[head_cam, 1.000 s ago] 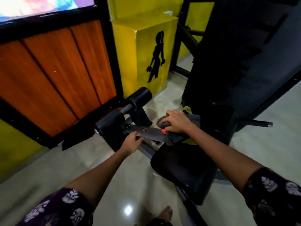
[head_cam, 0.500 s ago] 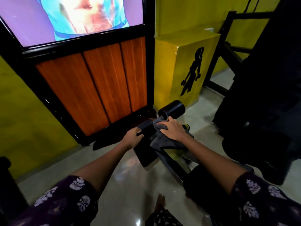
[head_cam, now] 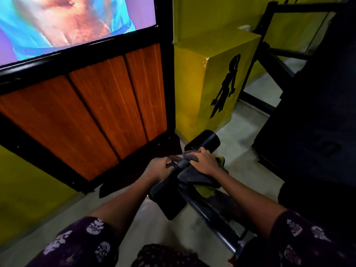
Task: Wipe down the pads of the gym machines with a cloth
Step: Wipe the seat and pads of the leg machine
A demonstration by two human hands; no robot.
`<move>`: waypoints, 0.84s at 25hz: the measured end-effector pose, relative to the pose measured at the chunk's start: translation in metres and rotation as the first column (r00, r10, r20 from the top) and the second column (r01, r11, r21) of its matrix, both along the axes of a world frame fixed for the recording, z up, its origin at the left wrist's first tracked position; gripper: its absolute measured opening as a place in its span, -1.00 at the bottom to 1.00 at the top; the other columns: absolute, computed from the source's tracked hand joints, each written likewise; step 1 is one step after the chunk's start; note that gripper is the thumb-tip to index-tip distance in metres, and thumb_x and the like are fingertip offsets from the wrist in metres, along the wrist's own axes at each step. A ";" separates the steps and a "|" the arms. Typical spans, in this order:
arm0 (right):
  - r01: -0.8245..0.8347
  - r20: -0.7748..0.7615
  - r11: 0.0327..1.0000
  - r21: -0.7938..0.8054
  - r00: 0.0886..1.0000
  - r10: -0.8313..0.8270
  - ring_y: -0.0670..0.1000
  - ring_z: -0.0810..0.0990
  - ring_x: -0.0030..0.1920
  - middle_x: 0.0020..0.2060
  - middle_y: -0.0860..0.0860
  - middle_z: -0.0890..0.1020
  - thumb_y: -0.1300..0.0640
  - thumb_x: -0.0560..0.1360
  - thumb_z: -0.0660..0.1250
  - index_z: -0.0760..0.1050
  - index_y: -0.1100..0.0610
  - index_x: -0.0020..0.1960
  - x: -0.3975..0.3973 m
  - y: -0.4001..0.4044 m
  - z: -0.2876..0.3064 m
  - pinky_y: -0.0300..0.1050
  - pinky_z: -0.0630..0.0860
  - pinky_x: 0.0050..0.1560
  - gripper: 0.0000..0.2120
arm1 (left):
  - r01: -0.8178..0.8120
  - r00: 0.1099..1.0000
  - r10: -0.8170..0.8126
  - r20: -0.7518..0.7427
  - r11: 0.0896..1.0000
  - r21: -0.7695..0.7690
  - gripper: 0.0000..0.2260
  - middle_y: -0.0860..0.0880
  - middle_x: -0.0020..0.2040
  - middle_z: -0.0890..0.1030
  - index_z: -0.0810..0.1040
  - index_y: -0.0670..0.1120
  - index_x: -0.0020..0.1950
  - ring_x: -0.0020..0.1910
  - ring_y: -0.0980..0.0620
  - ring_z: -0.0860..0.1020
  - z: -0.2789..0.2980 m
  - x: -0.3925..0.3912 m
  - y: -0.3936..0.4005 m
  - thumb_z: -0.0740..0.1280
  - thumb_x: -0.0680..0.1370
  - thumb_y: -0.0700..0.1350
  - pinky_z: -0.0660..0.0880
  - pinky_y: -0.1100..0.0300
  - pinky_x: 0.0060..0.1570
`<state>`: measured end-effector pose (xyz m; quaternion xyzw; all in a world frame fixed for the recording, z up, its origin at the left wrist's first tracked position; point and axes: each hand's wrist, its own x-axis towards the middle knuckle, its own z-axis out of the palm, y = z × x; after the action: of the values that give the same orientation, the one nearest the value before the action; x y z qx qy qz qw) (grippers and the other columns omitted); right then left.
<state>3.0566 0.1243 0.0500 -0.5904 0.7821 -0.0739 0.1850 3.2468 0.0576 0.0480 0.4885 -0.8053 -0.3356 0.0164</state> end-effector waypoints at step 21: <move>0.629 0.168 0.740 -0.236 0.777 -0.607 0.24 0.48 0.06 0.08 0.15 0.49 -0.15 0.37 0.05 0.53 -0.07 0.27 -0.107 -0.131 -0.217 0.11 0.44 0.01 -0.45 | -0.040 0.961 0.105 -0.257 0.969 0.245 -0.57 -0.09 0.48 0.26 0.21 -0.18 0.48 0.46 -0.03 0.22 -0.224 -0.169 -0.150 0.16 0.62 -0.17 0.15 0.13 0.44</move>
<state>2.9496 -0.0065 -0.1673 -0.3141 0.9068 -0.2641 0.0959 3.0775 -0.0924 -0.1757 0.4663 -0.7311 -0.4917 0.0791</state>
